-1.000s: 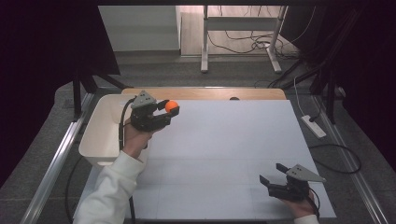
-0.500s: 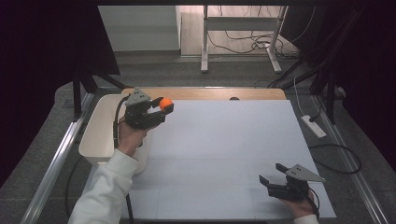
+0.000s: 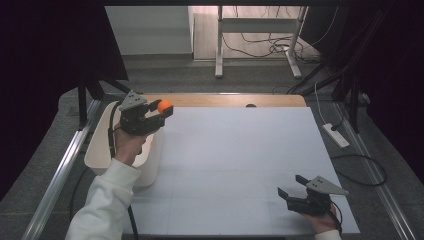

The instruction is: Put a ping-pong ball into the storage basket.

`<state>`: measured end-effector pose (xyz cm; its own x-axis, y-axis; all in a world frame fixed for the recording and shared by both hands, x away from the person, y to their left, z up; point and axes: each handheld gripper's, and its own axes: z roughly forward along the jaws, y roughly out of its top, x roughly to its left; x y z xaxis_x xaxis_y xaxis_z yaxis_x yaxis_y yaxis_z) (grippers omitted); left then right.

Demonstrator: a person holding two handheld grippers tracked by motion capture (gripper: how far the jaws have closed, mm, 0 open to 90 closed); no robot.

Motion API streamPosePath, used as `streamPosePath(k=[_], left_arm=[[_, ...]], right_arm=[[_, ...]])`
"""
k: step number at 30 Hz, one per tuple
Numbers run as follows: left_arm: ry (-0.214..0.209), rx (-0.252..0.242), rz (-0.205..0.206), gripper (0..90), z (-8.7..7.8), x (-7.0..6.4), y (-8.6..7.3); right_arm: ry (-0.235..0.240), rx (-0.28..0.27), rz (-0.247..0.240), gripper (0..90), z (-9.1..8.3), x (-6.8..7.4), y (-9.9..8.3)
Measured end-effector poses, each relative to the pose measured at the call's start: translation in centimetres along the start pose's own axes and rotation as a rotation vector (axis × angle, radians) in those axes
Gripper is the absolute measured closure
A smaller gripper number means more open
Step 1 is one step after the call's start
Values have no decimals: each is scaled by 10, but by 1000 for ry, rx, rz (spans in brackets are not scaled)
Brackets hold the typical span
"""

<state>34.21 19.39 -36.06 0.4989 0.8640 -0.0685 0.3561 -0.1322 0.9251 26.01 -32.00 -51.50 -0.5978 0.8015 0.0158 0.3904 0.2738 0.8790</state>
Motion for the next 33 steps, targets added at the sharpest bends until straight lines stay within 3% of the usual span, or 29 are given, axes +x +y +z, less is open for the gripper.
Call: streamPosePath(k=[33], left_arm=[[125,42,-84,503,-8,49,-17]], right_arm=[[1,2,2,159,1,0,0]])
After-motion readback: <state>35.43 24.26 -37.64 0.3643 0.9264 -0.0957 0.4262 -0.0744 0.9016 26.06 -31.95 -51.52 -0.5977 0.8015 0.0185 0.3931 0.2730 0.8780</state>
